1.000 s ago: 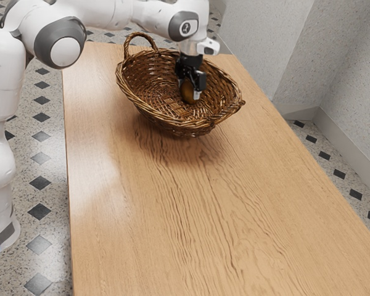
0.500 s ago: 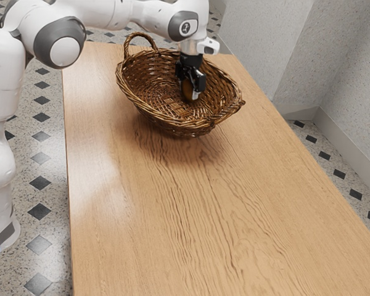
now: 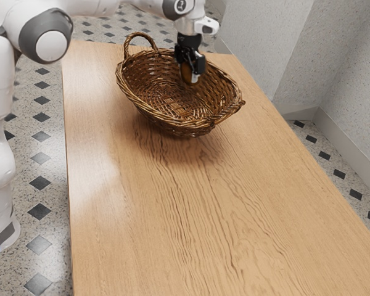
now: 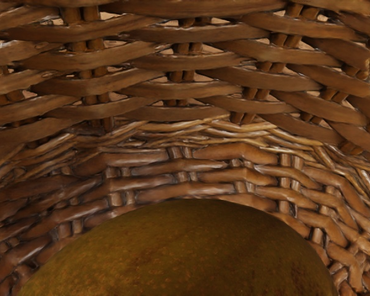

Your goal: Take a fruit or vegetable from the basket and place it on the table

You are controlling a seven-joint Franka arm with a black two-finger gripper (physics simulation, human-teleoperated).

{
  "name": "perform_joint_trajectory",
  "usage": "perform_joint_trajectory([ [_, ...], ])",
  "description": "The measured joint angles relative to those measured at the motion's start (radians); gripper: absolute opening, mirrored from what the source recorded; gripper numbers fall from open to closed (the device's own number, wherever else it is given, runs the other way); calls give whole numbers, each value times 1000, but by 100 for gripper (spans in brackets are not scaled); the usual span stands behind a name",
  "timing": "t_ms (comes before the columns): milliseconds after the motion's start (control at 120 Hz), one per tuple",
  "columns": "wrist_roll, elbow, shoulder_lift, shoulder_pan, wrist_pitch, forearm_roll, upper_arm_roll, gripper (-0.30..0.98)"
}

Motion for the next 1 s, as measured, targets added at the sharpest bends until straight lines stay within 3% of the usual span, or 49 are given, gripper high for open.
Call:
perform_joint_trajectory([
  [150,4,1,-116,14,-72,17,-20,43],
  [300,2,31,-181,84,-112,33,-116,44],
  [642,-31,103,-192,-33,-193,36,-420,43],
  [1000,-72,104,-185,0,-195,40,-541,43],
])
